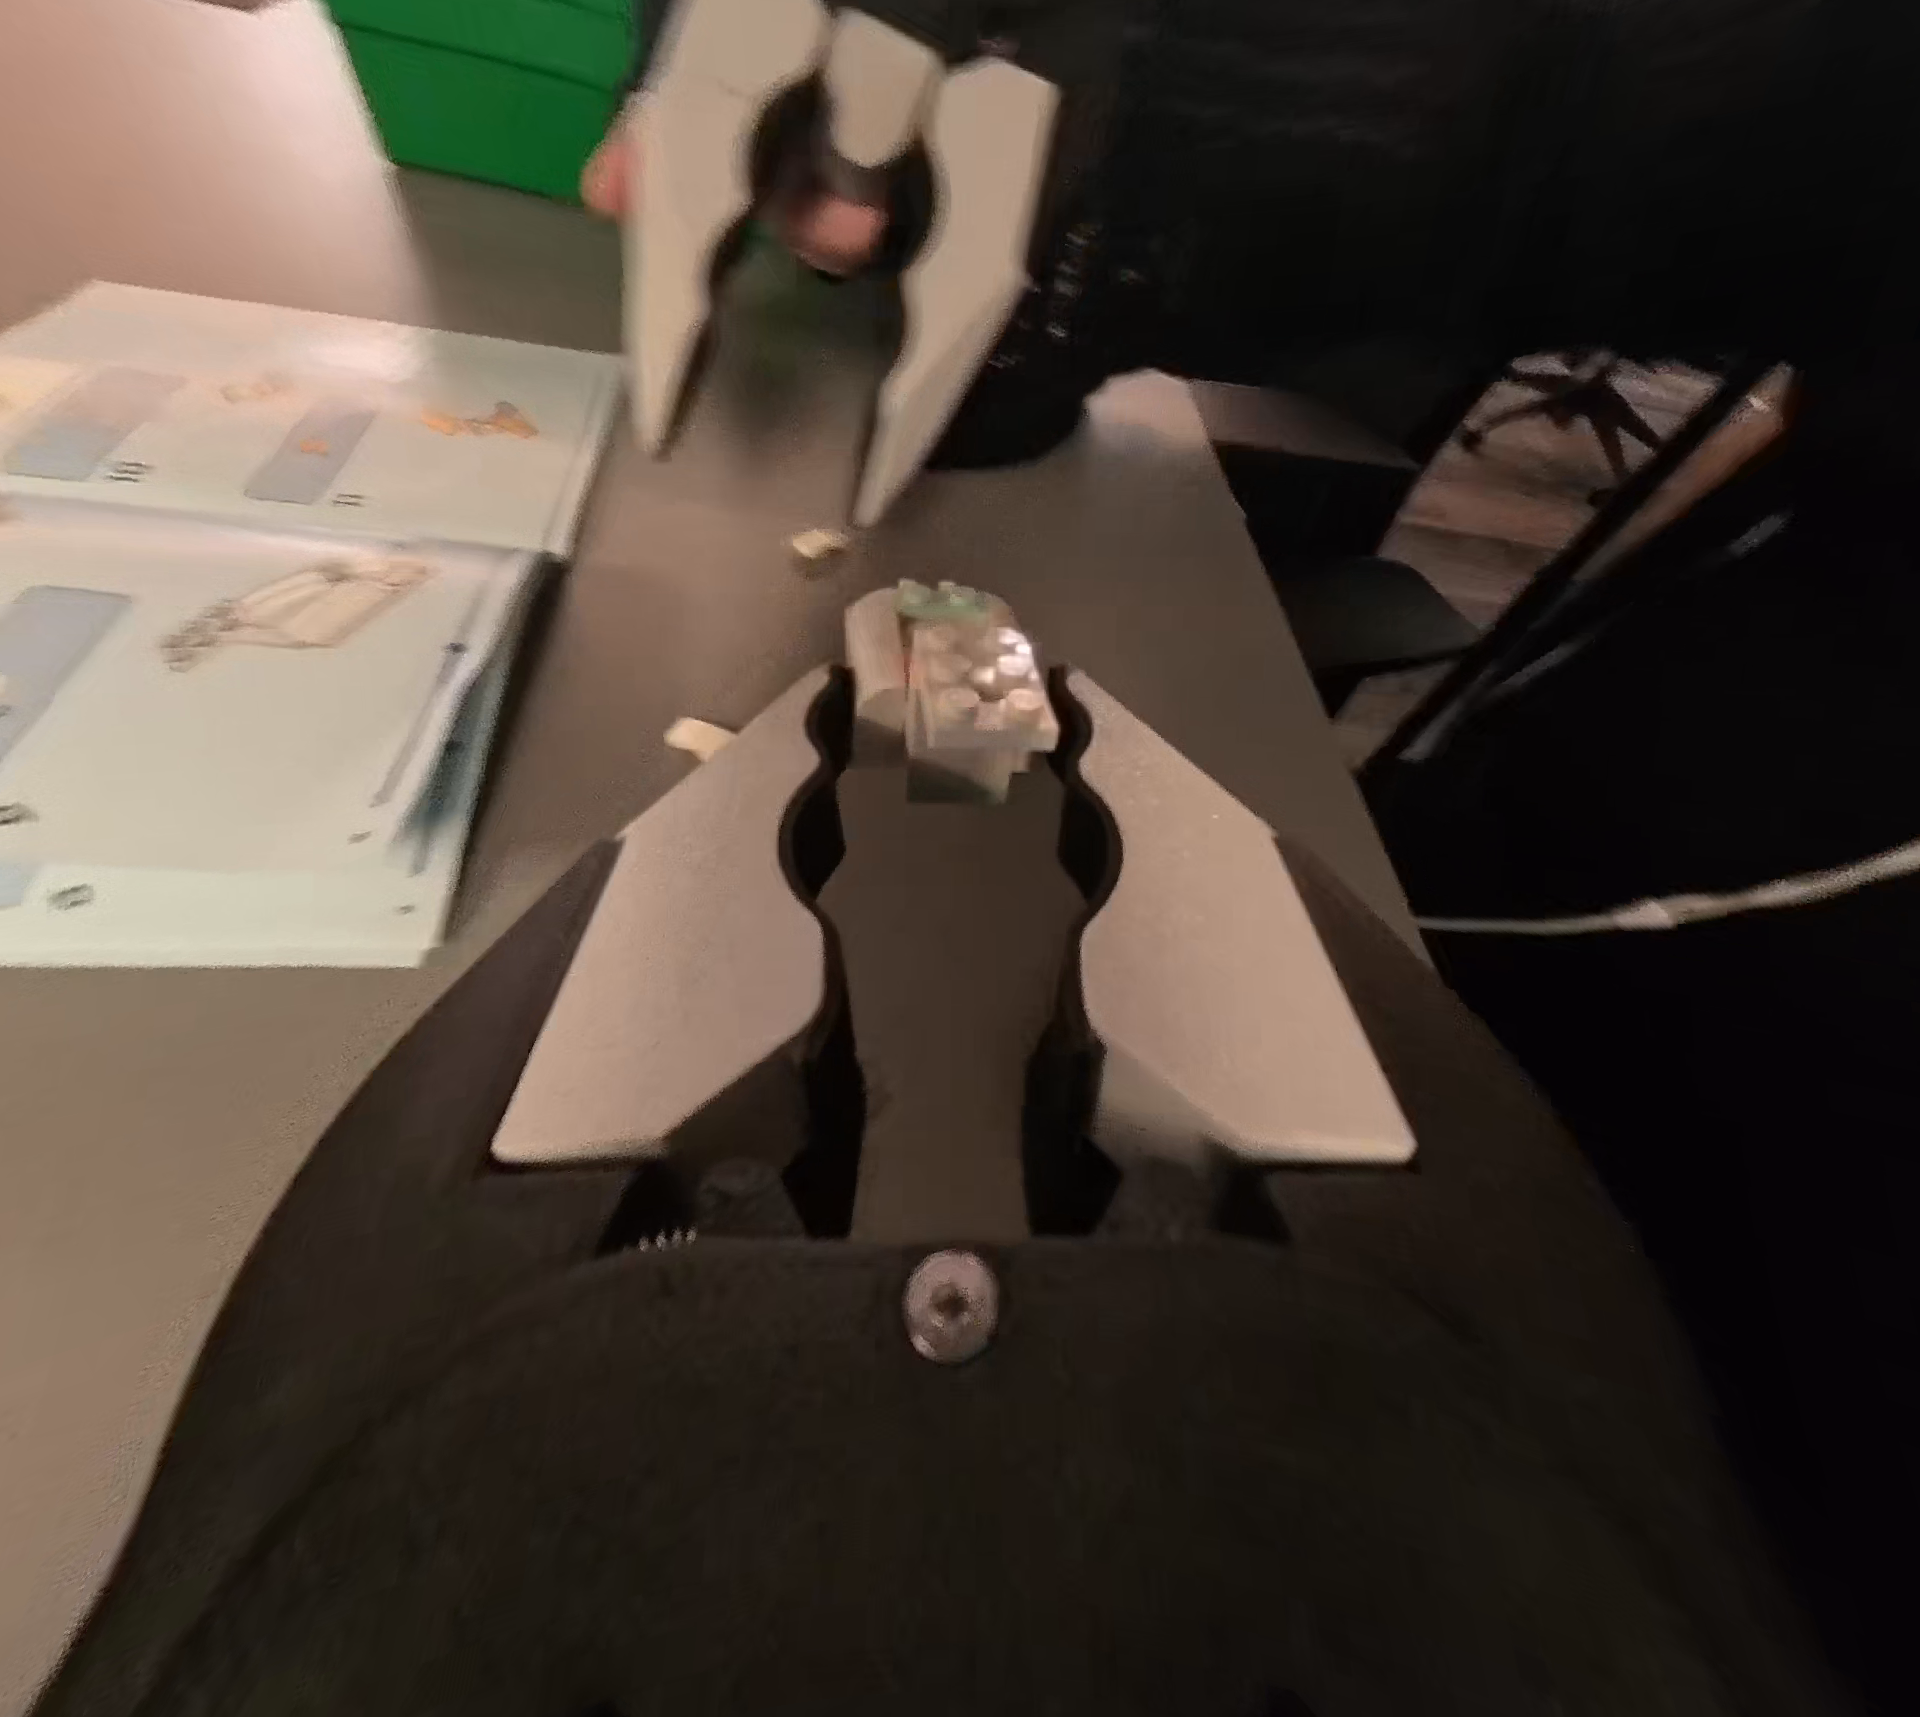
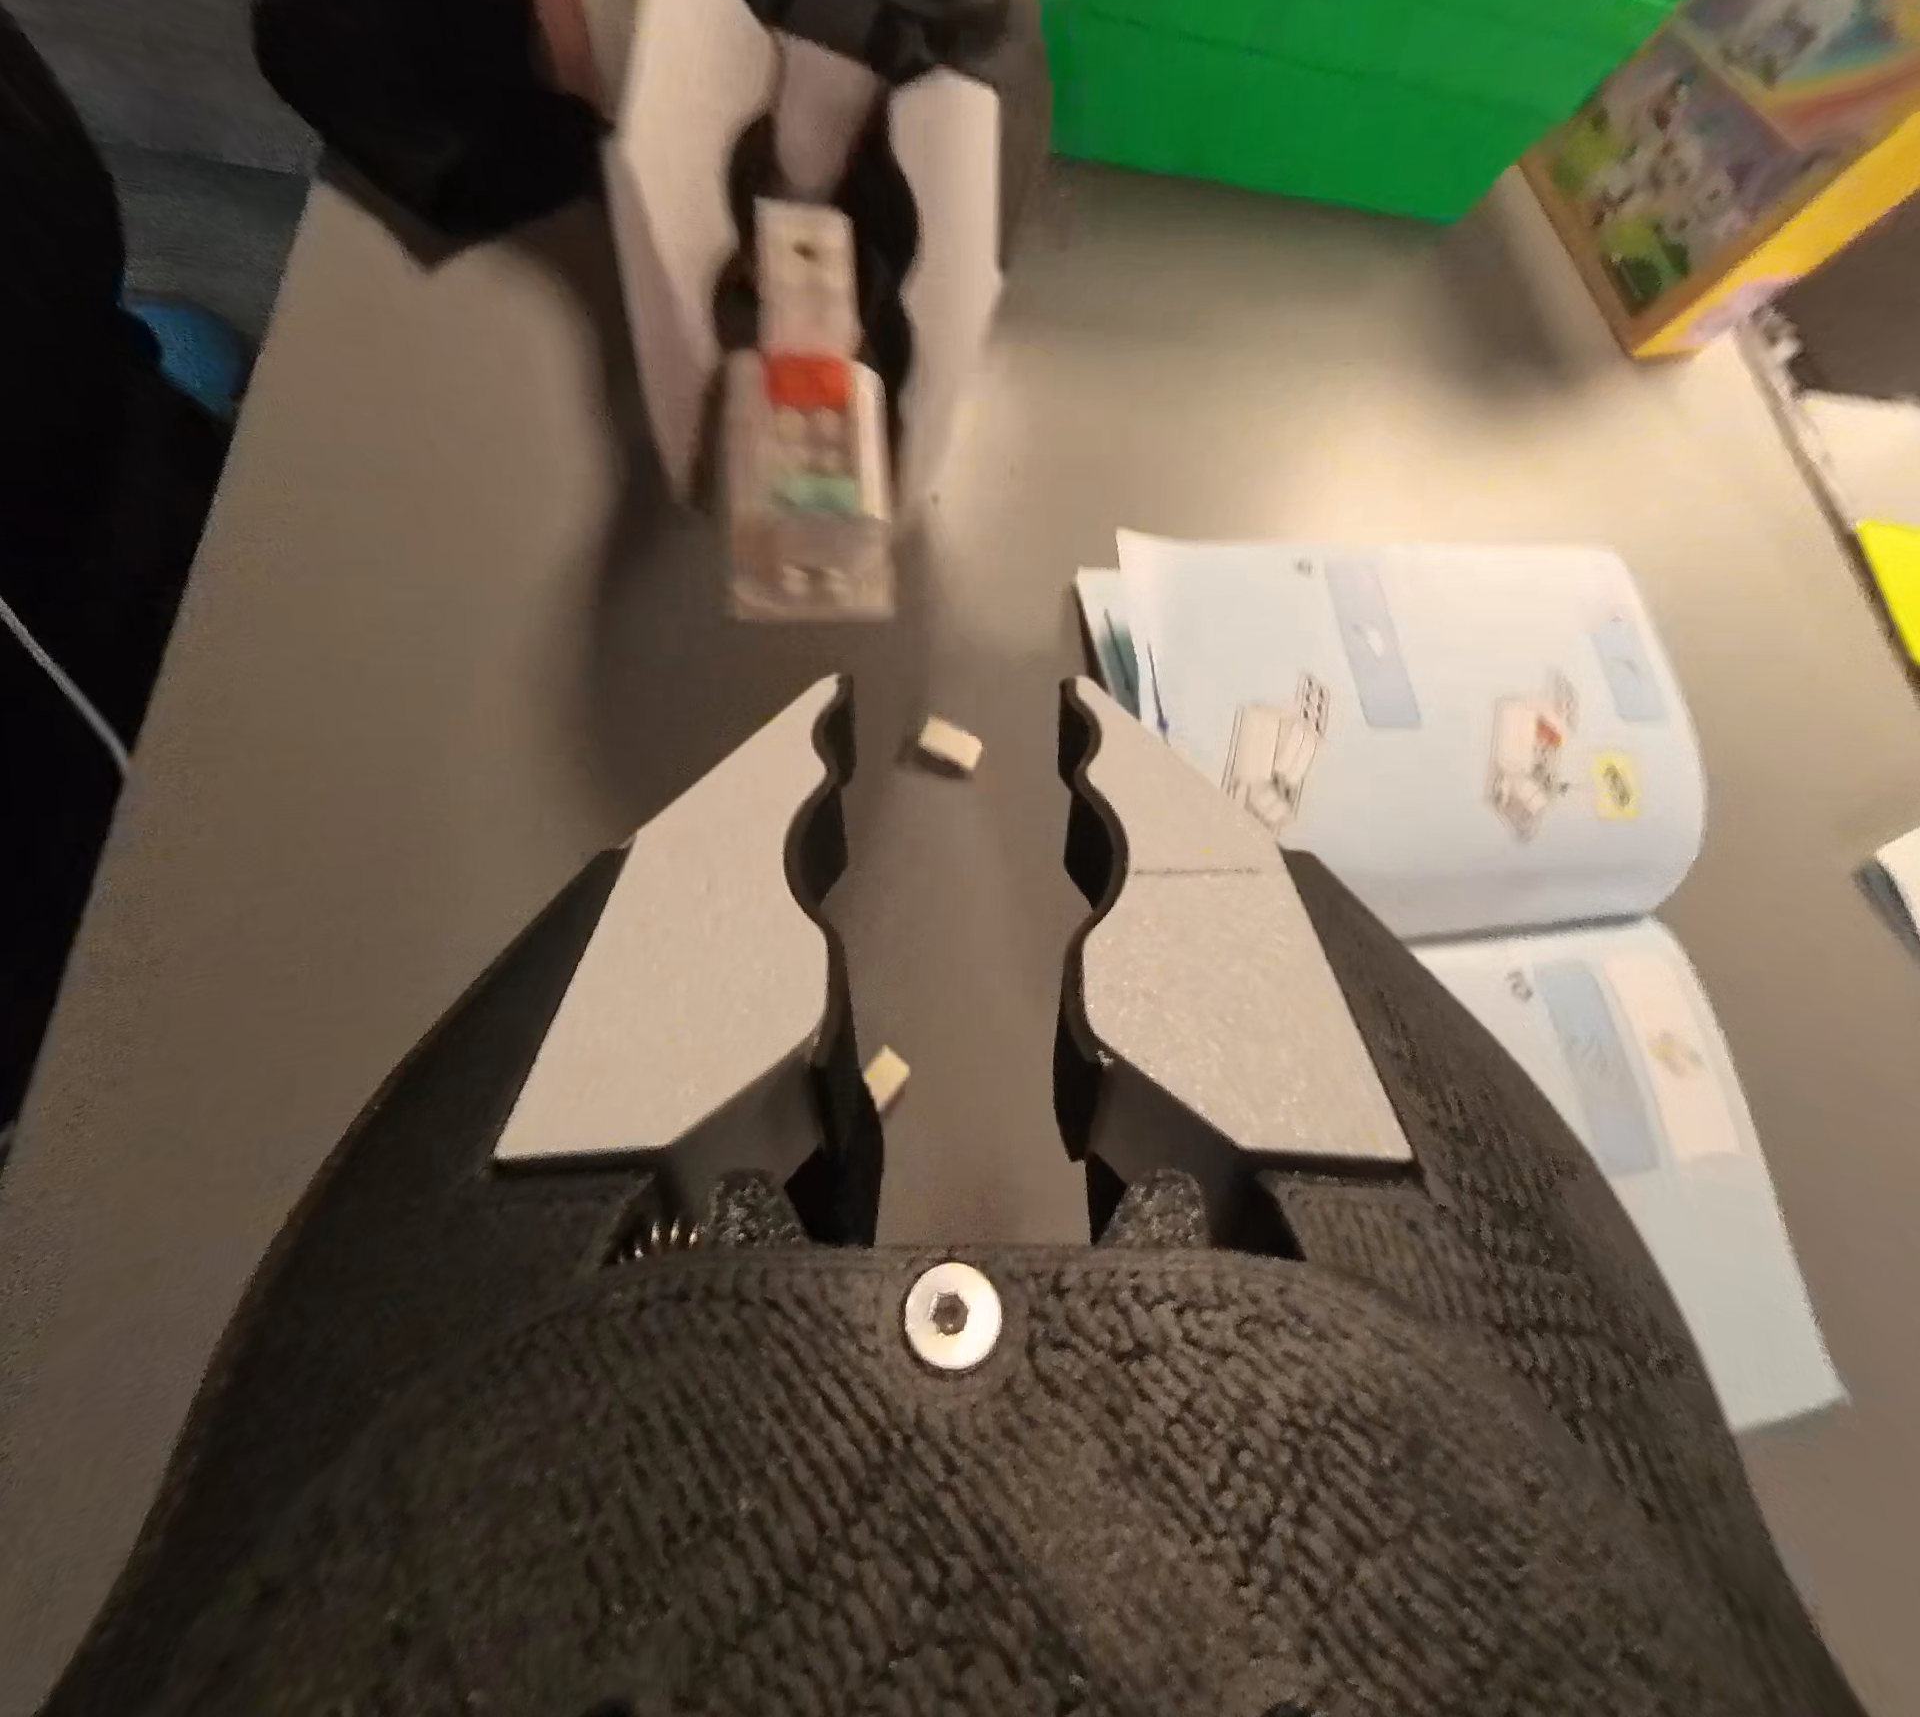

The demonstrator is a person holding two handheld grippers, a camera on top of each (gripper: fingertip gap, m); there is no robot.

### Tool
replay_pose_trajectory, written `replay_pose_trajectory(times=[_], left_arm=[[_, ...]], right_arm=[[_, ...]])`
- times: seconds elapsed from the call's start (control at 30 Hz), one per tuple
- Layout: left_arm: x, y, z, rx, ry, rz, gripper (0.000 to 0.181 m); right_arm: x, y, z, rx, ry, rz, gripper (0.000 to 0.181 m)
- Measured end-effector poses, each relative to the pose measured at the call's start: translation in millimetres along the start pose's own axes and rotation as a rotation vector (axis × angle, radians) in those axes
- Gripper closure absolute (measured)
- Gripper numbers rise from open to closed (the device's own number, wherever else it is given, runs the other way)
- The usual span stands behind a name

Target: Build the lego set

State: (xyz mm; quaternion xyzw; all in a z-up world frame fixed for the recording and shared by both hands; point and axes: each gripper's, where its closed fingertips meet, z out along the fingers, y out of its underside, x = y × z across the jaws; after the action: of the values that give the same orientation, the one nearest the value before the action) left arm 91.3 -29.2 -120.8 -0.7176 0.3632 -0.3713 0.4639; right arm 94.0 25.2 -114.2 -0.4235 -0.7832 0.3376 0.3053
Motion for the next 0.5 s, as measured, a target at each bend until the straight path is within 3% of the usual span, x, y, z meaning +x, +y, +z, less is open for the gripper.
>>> replay_pose_trajectory(times=[0.17,0.33,0.5], left_arm=[[30.7,27.4,19.3,-0.183,0.035,0.205,0.144],[33.3,22.7,19.9,-0.151,0.043,0.197,0.144],[27.3,18.9,15.3,-0.125,0.053,0.126,0.144]], right_arm=[[-5.4,36.5,7.6,-0.074,-0.124,0.073,0.146],[-4.3,46.9,21.0,-0.096,-0.119,-0.049,0.152],[-8.7,36.1,31.9,-0.068,-0.223,-0.174,0.153]])
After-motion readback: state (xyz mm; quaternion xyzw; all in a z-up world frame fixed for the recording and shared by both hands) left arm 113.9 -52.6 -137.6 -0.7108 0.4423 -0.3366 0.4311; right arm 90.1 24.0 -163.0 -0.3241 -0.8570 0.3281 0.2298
